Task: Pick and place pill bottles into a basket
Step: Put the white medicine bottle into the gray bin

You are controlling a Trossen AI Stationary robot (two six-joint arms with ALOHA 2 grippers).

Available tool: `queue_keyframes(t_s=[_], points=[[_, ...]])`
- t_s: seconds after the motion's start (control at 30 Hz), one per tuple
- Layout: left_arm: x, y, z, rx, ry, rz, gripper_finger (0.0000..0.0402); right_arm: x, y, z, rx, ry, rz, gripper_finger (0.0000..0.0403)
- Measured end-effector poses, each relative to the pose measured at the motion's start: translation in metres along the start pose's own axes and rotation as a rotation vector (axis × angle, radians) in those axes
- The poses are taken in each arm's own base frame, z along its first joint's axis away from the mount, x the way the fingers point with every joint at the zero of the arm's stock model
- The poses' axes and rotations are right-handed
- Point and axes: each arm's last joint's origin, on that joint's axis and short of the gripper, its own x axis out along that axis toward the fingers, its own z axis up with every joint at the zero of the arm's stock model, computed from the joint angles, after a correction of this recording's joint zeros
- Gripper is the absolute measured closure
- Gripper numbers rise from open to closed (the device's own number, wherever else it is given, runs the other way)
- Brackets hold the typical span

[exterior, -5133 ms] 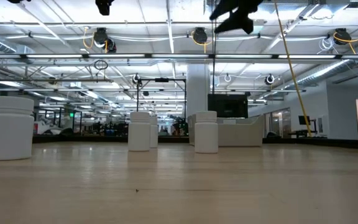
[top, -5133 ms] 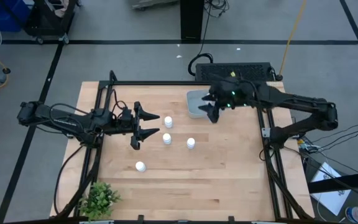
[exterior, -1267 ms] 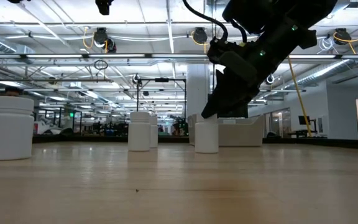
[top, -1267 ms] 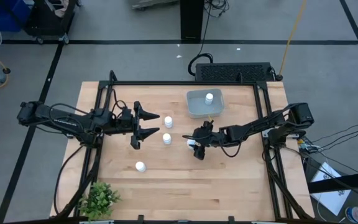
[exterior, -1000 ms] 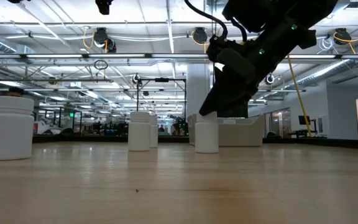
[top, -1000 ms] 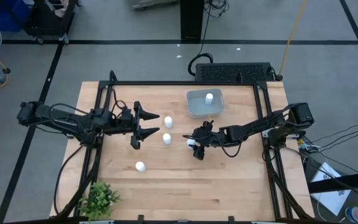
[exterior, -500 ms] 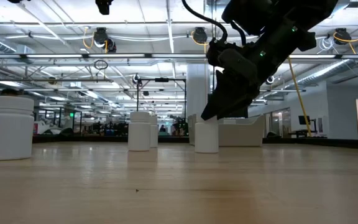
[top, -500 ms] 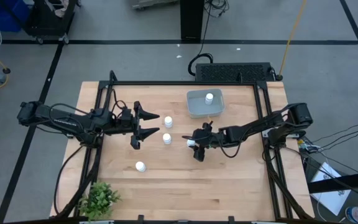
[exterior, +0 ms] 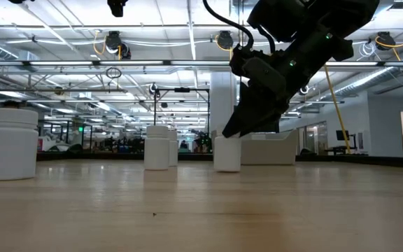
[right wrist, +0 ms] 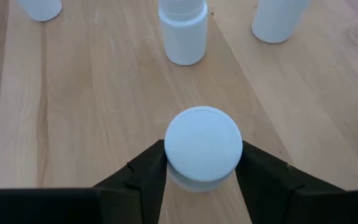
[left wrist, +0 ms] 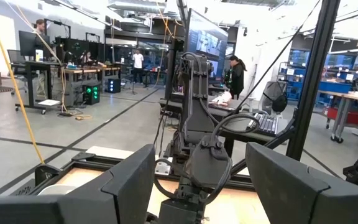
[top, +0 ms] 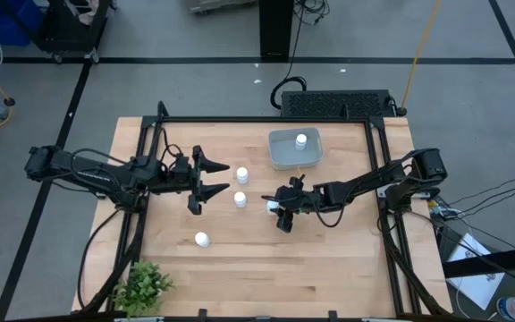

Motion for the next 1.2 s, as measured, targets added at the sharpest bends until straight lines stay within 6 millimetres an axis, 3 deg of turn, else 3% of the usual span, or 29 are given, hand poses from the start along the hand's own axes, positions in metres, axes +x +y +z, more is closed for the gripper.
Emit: queue_keyframes(t_s=[0.37,0.6,1.0,1.2], points=[[0.0,0.0,0.0,0.001,0.0,0.0,0.0146,-0.01,0.001,0.01,-0.034,-0.076,-0.026,0.0244],[0.0,0.0,0.0,0.002,0.005,0.0,0.0146,-0.055,0.001,0.03,-0.047,-0.191,-0.055,0.0245],[0.0,0.0,0.0,0.002,0.005,0.0,0.0146,-0.142,-0.004,0.054,-0.098,-0.506,-0.359,0.0246],[0.0,0.0,-0.001,0.007,0.006,0.0,0.0146,-0.164,-0.003,0.055,-0.104,-0.58,-0.521,0.0246]])
